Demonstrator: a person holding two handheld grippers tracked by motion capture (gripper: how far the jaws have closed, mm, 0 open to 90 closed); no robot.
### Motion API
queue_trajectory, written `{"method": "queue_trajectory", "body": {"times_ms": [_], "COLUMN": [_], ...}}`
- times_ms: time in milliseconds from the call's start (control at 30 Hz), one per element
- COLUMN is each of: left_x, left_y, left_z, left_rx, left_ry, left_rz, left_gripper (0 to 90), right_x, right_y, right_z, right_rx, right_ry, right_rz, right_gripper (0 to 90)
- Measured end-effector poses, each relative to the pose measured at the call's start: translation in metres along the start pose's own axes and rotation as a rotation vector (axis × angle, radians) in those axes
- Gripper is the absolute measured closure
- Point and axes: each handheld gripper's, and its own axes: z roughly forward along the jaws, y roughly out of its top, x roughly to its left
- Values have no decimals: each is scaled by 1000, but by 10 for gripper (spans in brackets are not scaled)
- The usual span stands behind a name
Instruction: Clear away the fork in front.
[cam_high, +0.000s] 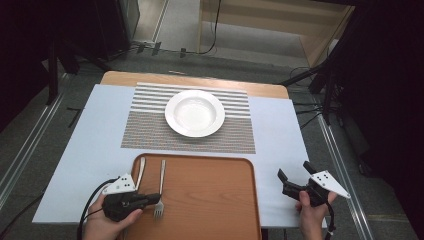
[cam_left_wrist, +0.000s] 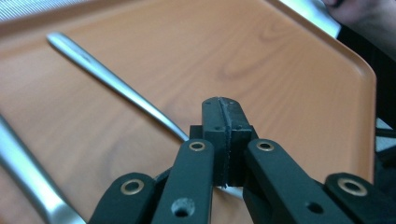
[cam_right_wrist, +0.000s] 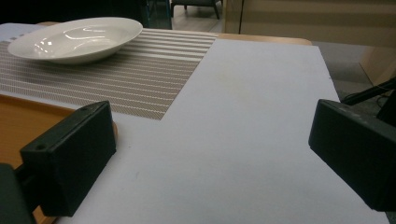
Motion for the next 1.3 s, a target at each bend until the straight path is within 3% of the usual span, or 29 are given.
{"method": "queue_trajectory", "body": {"times_ms": [100, 167, 367, 400, 533, 833, 933, 1033, 1100, 1167, 1300], "left_x": [4, 6, 6, 5, 8, 18, 22, 25, 30, 35, 46], "left_y": [7, 15, 19, 18, 17, 10, 6, 8, 18, 26, 38], "left_z": [4, 15, 34, 37, 37, 23, 18, 15, 16, 21, 36], "left_rx": [-7, 18, 87, 115, 146, 162, 147, 124, 71, 29, 49], "left_ry": [-11, 21, 39, 65, 96, 104, 79, 85, 105, 131, 137], "left_rz": [-13, 1, 11, 20, -14, -65, -80, -83, -80, -47, -33], "left_gripper": [880, 880, 880, 879, 880, 880, 879, 879, 879, 879, 879], "right_x": [1, 1, 1, 1, 1, 1, 1, 0, 0, 1, 0], "right_y": [0, 0, 0, -1, -1, -1, -1, -1, -1, -1, -1], "right_z": [1, 1, 1, 1, 2, 2, 2, 2, 3, 3, 3], "right_rx": [2, 3, 4, 2, 6, 7, 5, 4, 3, 4, 5], "right_ry": [-3, -3, -4, -3, 1, 1, 3, 3, 3, 6, 4], "right_rz": [-5, -7, -4, -4, -4, -1, -1, 1, 1, 2, 2], "right_gripper": [0, 0, 0, 0, 0, 0, 0, 0, 0, 0, 0]}}
